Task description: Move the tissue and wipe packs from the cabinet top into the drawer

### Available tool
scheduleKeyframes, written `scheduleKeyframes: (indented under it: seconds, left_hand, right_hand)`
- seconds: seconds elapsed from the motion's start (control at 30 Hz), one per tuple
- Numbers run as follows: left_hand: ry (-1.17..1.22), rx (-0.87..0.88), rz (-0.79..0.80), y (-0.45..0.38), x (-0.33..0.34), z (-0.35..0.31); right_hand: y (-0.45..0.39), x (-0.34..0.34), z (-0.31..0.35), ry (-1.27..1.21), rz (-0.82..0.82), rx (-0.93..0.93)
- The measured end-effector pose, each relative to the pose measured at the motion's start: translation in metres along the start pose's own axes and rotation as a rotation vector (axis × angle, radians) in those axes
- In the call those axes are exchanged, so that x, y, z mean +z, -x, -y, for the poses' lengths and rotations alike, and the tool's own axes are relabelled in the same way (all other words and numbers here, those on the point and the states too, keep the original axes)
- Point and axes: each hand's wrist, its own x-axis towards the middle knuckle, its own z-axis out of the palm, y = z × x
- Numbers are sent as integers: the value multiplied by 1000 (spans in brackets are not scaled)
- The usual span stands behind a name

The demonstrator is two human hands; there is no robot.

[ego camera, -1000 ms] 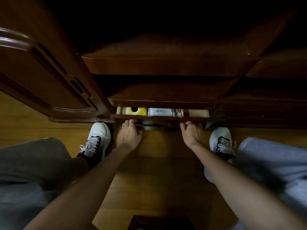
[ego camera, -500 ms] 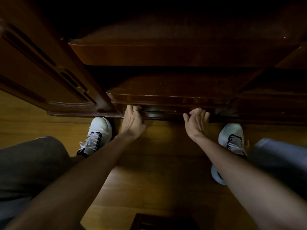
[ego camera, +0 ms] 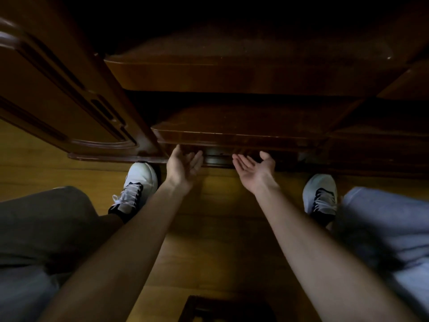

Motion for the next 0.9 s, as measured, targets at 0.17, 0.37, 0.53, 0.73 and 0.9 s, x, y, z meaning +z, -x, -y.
scheduleKeyframes:
  seconds: [0.17, 0.37, 0.53, 0.73, 0.9]
  left_hand:
    - [203, 28, 10, 13, 27, -7]
    - [179, 62, -21, 5, 19, 7]
    - [167, 76, -19, 0, 19, 6]
    - [178, 56, -32, 5, 21, 3]
    - [84, 56, 22, 10, 21, 3]
  right_hand:
    - [9, -10, 24, 198, -323, -365]
    - [0, -25, 37, 64, -143, -423]
    - [-6, -33, 41, 125, -59, -439]
    - [-3, -35, 45, 173, -38, -394]
    - [12, -42, 43, 247, -24, -390]
